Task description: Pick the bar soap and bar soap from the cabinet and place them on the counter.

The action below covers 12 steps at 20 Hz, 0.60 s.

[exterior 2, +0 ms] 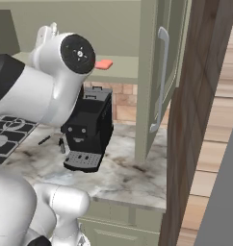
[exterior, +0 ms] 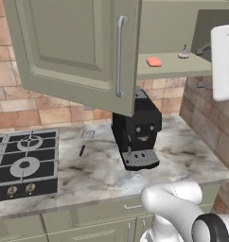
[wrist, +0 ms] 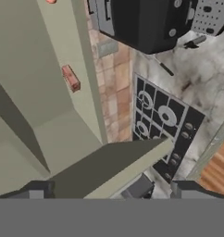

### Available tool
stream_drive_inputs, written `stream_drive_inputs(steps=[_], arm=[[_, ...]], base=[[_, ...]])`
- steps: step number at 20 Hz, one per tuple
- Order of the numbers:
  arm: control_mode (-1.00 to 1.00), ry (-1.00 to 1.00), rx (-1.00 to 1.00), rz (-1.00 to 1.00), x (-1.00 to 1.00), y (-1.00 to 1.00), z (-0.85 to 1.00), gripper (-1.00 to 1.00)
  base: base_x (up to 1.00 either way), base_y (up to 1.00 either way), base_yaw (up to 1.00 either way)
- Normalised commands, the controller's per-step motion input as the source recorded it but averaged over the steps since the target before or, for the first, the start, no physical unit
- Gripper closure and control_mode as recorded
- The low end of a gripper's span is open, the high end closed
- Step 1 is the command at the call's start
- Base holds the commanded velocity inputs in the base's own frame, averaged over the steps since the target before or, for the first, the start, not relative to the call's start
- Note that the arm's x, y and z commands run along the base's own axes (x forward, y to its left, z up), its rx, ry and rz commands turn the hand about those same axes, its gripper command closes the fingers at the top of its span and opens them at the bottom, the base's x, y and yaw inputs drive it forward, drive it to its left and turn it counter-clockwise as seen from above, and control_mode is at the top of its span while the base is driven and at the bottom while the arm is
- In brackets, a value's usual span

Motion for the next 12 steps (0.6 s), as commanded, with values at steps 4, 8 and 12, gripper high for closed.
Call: stream_drive_inputs(steps=[4, 8, 12], arm=[[-1.0, 0.0, 0.08, 0.12, 0.01, 0.05, -0.03, -1.0], [-1.0, 0.0, 0.05, 0.13, 0.0, 0.15, -0.1, -1.0], [-1.0, 0.0, 0.01, 0.11, 0.02, 0.38, -0.13, -1.0]], base=[[0.0, 0.0, 0.0], [0.0, 0.0, 0.0], [0.0, 0.0, 0.0]])
